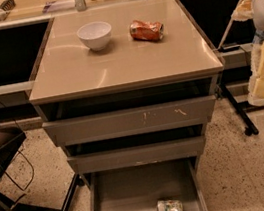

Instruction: Pick 7up can from bottom drawer and place on counter

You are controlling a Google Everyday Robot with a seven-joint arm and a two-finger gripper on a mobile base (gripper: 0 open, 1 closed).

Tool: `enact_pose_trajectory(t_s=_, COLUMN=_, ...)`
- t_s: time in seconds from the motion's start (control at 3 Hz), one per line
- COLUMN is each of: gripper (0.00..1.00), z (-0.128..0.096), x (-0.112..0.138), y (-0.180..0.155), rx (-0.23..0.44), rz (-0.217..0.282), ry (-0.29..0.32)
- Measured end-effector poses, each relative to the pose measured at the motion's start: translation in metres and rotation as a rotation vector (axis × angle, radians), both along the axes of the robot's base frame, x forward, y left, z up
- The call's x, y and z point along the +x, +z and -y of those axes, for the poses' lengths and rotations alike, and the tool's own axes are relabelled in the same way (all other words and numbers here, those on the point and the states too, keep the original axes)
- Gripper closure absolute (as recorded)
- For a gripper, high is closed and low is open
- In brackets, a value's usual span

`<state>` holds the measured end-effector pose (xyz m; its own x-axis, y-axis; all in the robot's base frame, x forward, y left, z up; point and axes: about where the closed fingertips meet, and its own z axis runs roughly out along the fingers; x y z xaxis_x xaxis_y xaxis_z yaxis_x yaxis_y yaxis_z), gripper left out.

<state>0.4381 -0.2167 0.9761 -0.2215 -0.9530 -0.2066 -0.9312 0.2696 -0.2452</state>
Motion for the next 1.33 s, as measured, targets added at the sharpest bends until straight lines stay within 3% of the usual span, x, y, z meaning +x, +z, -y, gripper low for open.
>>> enact_pose_trajectory(t_s=0.33, gripper=0.0, z=0.0, x=0.0, y=0.0, rx=0.0, rz=0.0, ry=0.0)
enact_pose_trajectory(t_s=0.67, gripper=0.0, z=-0.009, x=-0.003, y=-0.031, rx=0.029, rz=-0.023, ry=0.02)
enact_pose_trajectory(t_s=1.0, gripper=0.0, z=-0.043, x=-0.005, y=-0.113, rx=0.156, rz=-0.108, ry=0.026)
enact_pose_trajectory(t_s=1.33, gripper=0.0, z=-0.084, x=-0.01, y=-0.206, rx=0.202, rz=-0.178, ry=0.046)
